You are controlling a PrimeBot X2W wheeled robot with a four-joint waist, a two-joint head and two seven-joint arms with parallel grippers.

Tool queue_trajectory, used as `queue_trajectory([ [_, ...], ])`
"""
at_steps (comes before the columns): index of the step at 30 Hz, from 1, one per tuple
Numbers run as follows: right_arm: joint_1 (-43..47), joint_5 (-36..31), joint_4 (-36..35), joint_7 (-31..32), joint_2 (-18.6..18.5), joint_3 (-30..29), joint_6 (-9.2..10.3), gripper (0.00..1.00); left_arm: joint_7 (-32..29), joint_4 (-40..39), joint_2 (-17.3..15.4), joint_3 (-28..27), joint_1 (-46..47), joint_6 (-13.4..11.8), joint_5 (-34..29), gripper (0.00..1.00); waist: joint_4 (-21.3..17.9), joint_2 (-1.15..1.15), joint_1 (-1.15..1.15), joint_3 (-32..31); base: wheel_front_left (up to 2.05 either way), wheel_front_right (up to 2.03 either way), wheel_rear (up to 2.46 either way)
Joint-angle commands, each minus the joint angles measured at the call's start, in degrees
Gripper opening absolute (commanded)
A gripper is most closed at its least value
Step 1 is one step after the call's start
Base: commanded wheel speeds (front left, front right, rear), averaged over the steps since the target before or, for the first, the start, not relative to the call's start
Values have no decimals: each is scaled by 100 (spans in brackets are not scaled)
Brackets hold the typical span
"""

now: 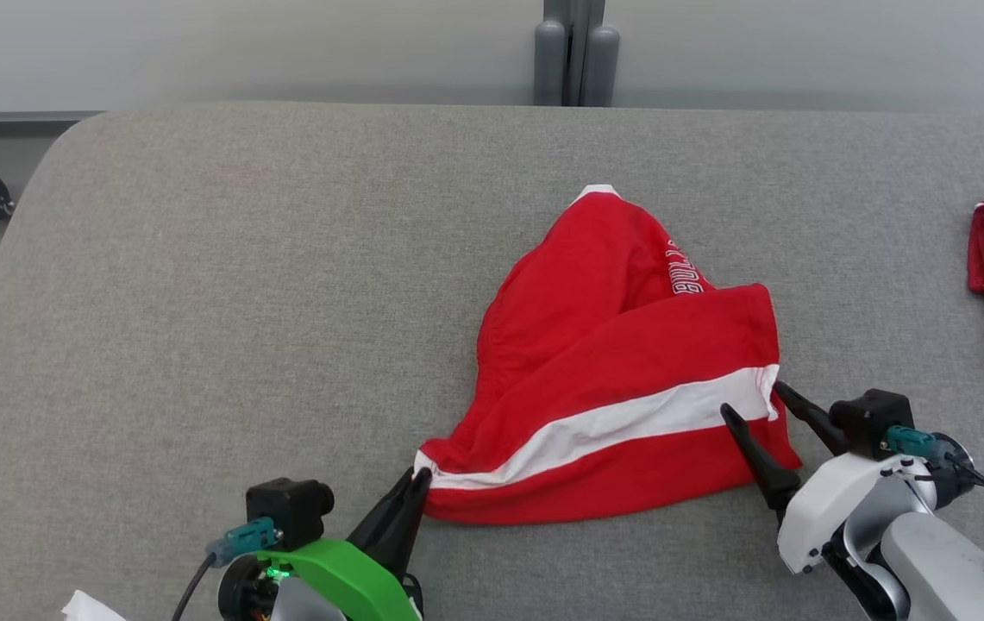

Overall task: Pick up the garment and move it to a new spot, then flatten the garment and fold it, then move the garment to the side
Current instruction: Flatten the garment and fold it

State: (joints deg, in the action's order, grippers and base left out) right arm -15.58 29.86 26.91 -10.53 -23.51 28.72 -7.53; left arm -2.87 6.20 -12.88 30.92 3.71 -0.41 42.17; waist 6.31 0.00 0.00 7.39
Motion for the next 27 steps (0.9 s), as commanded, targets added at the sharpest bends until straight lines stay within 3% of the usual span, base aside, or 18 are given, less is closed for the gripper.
queue_trajectory([
  [1,-110,-164,175,34,39,-58,10,100,36,17,42,24,112,27,-58,0,53,0,0,61,0,0,0],
  [5,-199,-445,528,-22,318,-243,10,34,51,15,65,85,150,24,-87,0,63,0,0,80,0,0,0],
  [6,-212,-484,546,-43,346,-270,10,10,58,5,71,66,152,21,-63,0,45,0,0,85,0,0,0],
  [7,-222,-490,550,-70,367,-287,10,0,62,1,65,51,151,12,-54,0,27,0,0,92,0,0,0],
  [16,-223,-28,238,-403,344,-599,10,0,415,-96,52,-148,299,-10,-82,0,-171,0,0,22,0,0,0],
  [21,-200,467,-778,-464,10,-1074,10,0,555,-467,128,-457,872,112,115,0,-452,0,0,-36,0,0,0],
  [27,-607,1204,-1982,-463,-432,-1617,10,0,32,-983,224,-857,2192,304,711,0,-917,0,0,165,0,0,0],
])
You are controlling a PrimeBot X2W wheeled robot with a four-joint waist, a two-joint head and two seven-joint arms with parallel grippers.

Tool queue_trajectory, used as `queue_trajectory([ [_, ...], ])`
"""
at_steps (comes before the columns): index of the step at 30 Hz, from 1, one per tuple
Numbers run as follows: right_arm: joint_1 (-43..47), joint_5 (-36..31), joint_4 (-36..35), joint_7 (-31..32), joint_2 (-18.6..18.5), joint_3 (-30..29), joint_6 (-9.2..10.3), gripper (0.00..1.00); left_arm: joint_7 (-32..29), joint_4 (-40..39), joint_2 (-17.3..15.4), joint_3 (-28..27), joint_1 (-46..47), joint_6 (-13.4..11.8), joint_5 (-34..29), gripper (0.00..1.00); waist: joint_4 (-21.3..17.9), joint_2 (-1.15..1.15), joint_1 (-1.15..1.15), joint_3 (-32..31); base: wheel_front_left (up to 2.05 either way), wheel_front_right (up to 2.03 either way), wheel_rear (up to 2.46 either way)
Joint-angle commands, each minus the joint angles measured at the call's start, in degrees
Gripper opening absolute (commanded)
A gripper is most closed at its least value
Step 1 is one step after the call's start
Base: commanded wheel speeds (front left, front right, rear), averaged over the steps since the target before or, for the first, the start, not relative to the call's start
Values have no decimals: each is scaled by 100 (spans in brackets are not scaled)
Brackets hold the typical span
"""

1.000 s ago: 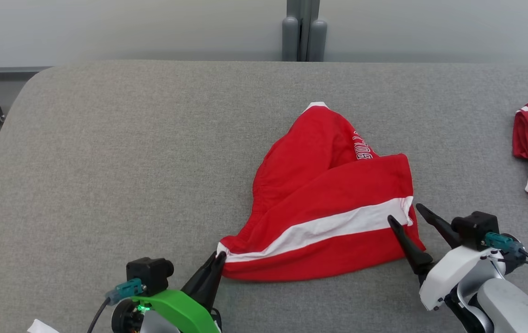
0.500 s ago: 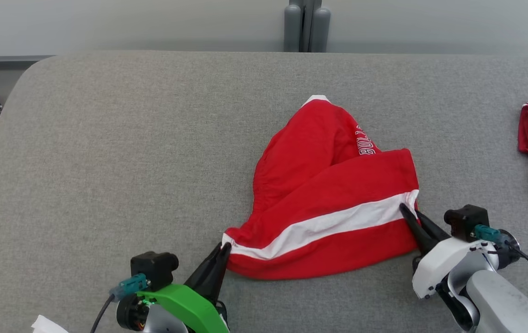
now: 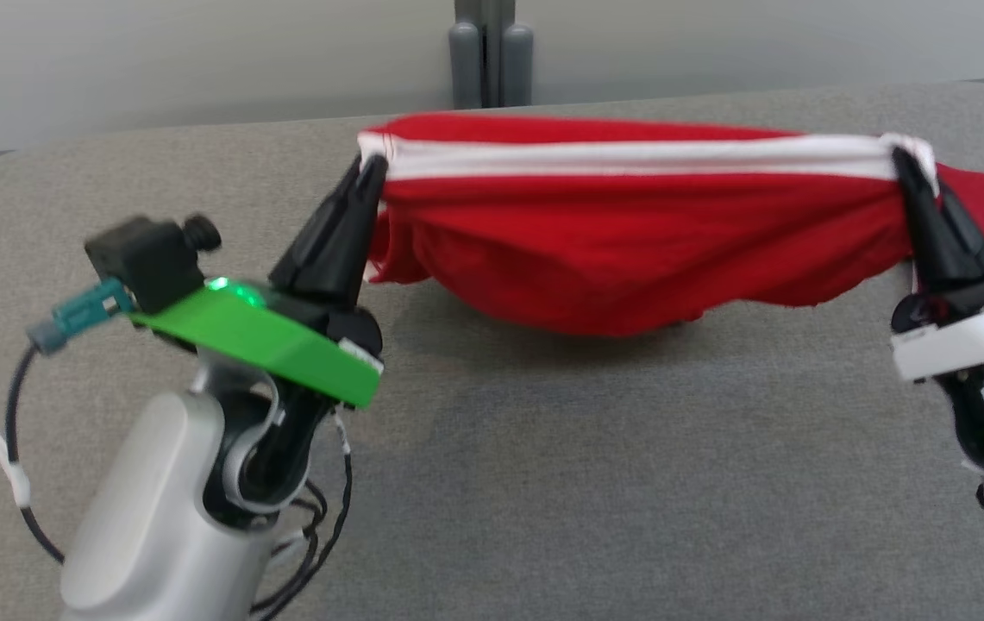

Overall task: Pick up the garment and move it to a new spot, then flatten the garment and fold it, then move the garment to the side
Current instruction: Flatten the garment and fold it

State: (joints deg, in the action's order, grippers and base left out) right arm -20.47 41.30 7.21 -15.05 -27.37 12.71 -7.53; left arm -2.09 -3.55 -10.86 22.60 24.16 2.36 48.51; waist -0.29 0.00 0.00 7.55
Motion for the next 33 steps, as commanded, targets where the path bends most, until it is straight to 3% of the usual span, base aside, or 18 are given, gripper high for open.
queue_trajectory([
  [1,-284,165,-71,-12,-141,7,10,0,-223,-32,50,-51,385,42,215,0,-332,0,0,223,0,0,0],
  [6,-1685,936,180,56,-655,327,10,0,-903,419,147,-139,2187,136,400,0,-678,0,0,837,0,0,0],
  [10,-3023,1117,709,24,-865,645,9,0,-797,1275,398,55,3703,326,86,0,-822,0,0,1425,0,0,0],
  [15,-4410,860,1142,-10,-961,723,9,0,185,2329,670,344,5269,477,-289,0,-909,0,0,1912,0,0,0],
  [19,-4827,538,1029,-11,-946,438,9,0,1281,2841,762,652,5871,514,-251,0,-884,0,0,2021,0,0,0],
  [21,-4713,489,880,-12,-901,302,9,0,1536,2888,767,890,5844,518,-96,0,-873,0,0,1994,0,0,0],
  [26,-3583,578,558,-13,-856,319,9,0,1721,2544,311,1262,4702,520,460,0,-871,0,0,1750,0,0,0],
  [33,-1165,1058,380,-14,-630,68,10,0,1726,1567,-449,1473,1514,521,1266,0,-850,0,0,1155,0,0,0],
])
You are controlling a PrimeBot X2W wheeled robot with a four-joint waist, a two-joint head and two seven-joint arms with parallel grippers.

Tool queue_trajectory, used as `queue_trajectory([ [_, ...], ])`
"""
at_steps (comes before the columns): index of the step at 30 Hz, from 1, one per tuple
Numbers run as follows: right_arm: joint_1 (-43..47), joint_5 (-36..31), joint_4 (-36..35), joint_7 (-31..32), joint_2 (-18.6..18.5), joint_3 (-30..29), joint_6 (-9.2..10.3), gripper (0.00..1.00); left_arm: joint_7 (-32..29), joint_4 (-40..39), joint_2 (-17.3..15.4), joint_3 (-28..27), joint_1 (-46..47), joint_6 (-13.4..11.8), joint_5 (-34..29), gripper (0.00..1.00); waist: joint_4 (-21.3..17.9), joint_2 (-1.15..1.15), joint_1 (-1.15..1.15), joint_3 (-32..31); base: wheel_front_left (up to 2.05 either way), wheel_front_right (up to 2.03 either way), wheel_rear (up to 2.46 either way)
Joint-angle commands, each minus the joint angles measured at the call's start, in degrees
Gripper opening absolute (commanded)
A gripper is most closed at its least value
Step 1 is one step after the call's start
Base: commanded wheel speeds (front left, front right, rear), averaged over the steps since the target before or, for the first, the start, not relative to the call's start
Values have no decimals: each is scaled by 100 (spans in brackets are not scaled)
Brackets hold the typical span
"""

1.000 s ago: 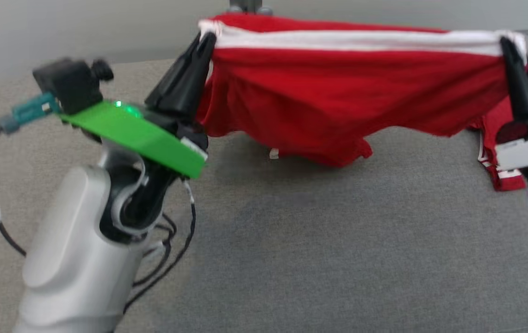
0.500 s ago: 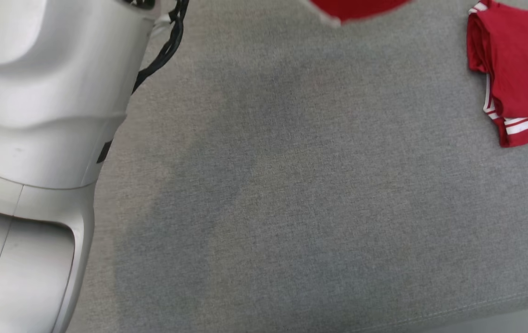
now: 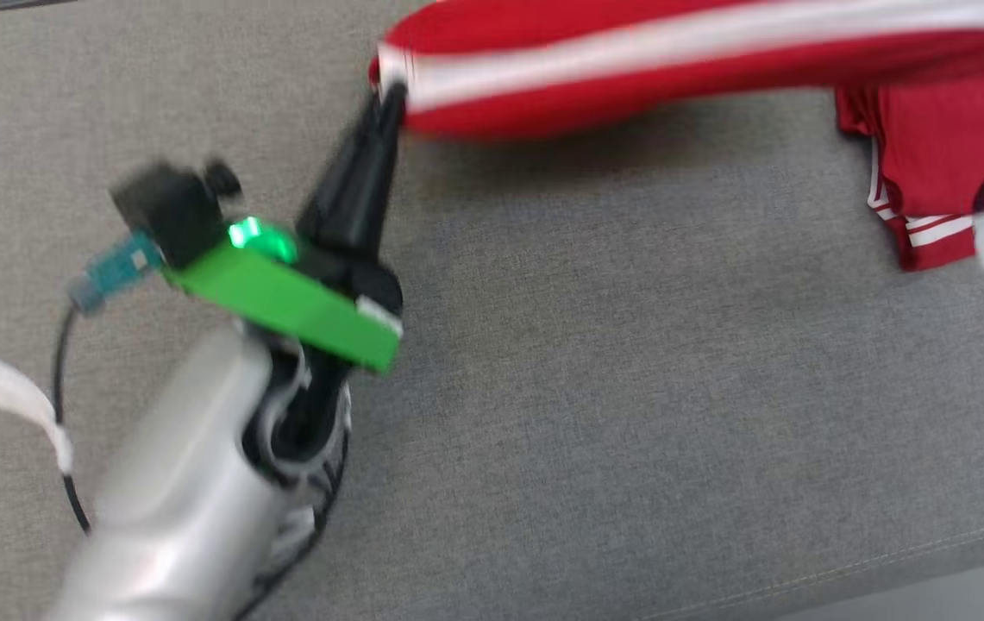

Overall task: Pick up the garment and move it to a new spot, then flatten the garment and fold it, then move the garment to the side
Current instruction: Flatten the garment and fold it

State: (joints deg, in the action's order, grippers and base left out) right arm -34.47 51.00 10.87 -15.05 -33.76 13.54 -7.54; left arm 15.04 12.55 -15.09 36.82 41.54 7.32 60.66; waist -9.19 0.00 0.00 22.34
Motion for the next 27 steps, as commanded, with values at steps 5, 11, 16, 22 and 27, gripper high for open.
queue_trajectory([
  [5,1870,525,-229,-15,-101,-35,14,0,21,-306,-238,204,-1987,19,368,0,162,0,0,-782,0,0,0],
  [11,3370,913,-765,-16,-221,-39,14,0,22,-743,-262,100,-3498,19,234,0,297,0,0,-1272,0,0,0],
  [16,4182,1045,-1258,-16,-447,-114,13,0,22,-1186,-409,146,-4288,-155,-15,0,458,0,0,-1416,0,0,0],
  [22,4732,1062,-1663,-15,-747,-334,14,0,-132,-1797,-501,199,-4606,-468,36,0,693,0,0,-1424,0,0,0],
  [27,4435,1257,-1484,226,-988,-281,13,0,-481,-1841,-120,191,-4146,-659,368,0,925,0,0,-1282,0,0,0],
])
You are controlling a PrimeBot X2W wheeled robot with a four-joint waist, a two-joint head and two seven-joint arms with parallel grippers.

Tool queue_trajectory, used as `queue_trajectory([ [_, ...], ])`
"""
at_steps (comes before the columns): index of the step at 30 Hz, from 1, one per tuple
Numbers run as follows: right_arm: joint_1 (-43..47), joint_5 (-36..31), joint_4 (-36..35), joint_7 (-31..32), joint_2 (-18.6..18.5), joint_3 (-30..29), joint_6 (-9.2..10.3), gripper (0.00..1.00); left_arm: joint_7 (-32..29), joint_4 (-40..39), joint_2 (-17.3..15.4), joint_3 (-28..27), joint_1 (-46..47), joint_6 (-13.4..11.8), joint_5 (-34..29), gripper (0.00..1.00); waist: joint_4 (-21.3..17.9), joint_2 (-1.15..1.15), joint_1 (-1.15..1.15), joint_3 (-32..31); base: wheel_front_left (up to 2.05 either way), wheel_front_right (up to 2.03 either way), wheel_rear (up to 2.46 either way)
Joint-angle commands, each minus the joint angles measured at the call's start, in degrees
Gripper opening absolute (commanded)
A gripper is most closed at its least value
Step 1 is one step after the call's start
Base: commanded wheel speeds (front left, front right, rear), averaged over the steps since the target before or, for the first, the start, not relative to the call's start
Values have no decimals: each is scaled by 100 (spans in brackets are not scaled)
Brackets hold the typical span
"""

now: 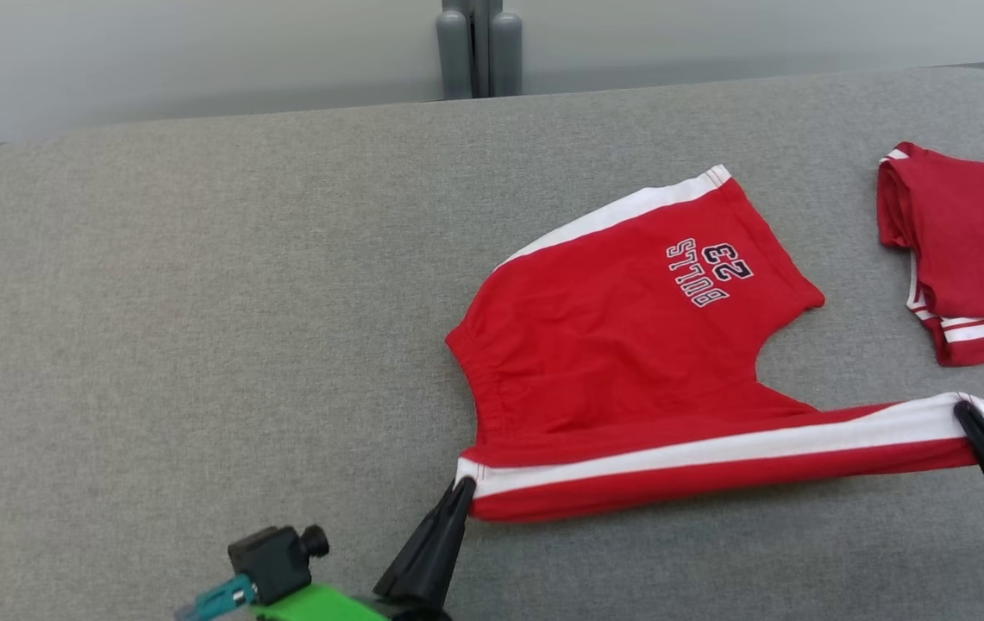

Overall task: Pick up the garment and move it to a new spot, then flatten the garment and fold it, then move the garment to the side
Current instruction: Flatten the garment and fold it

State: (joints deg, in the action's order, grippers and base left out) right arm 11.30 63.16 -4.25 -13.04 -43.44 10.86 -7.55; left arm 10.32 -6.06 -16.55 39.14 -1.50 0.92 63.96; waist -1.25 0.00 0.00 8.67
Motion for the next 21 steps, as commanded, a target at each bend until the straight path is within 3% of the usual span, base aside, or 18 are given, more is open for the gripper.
queue_trajectory([
  [1,-308,122,124,159,-75,22,13,0,-104,91,155,-69,287,-76,170,0,182,0,0,128,0,0,0],
  [5,-1093,383,459,765,-251,240,12,0,-471,475,563,-153,980,-166,493,0,368,0,0,371,0,0,0],
  [10,-2216,542,885,1326,-487,403,12,0,-761,978,915,-286,1854,-83,710,0,581,0,0,754,0,0,0],
  [16,-3281,560,1202,1745,-737,665,12,0,-974,1370,1136,-247,2594,6,809,0,777,0,0,1111,0,0,0],
  [21,-4125,487,1532,2115,-801,1036,12,0,-978,1836,1243,-263,3033,-66,823,0,882,0,0,1325,0,0,0],
])
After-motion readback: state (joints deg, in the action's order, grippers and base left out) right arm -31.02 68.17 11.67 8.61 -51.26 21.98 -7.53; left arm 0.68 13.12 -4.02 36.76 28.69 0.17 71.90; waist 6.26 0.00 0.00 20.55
